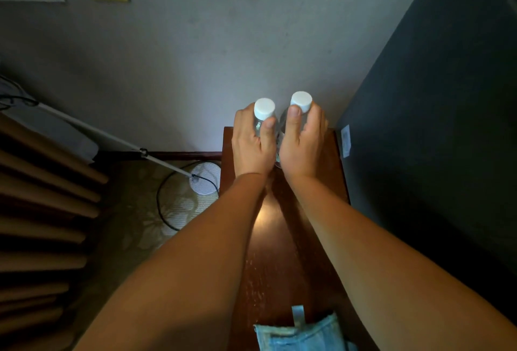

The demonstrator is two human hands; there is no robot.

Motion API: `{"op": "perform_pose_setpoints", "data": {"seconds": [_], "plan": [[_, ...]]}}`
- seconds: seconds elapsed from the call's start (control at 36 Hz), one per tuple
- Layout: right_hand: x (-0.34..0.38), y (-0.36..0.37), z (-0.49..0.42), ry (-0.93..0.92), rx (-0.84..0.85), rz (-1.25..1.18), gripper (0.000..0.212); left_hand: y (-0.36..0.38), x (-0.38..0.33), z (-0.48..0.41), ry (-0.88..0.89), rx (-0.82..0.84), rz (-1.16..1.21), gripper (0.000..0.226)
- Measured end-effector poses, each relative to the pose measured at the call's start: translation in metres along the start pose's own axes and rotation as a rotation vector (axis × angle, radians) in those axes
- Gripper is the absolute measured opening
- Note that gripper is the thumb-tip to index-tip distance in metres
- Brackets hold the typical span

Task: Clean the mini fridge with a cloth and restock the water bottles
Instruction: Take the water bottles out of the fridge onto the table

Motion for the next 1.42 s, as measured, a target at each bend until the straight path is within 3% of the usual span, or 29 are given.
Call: {"op": "perform_pose_setpoints", "data": {"seconds": [0.17, 0.31, 0.36, 0.64, 0.86, 1.06, 1.42], "plan": [[-0.001, 0.001, -0.005, 0.003, 0.017, -0.018, 0.042, -0.002, -0.005, -0.002, 0.023, 0.021, 0.0, 0.05], [-0.002, -0.006, 0.009, 0.005, 0.035, -0.066, 0.039, -0.004, -0.005, 0.002, -0.048, 0.067, -0.04, 0.063], [0.0, -0.008, 0.012, 0.011, 0.056, -0.077, 0.039, -0.004, -0.004, 0.002, -0.084, 0.089, -0.074, 0.052], [0.01, -0.04, 0.03, 0.059, 0.132, 0.154, 0.061, -0.029, -0.019, 0.006, -0.072, 0.147, -0.199, 0.071], [0.035, -0.088, 0.069, 0.098, 0.089, 0.155, 0.053, -0.059, -0.068, 0.059, -0.057, 0.099, -0.326, 0.06], [0.05, -0.131, 0.1, 0.116, 0.15, 0.115, 0.055, -0.057, -0.118, 0.104, 0.018, 0.22, -0.293, 0.046], [0.049, -0.242, 0.172, -0.071, 0.3, 0.057, 0.048, -0.048, -0.186, 0.219, 0.015, 0.096, -0.302, 0.038]]}}
Point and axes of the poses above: each hand's wrist, its own z-axis away from the middle knuckle, its own y-axis out of the palm, x = y × z, the point moved 3 cm from there along -z, towards the middle knuckle, and after that the axes turned 1 degree about z, right-handed, at the moved point
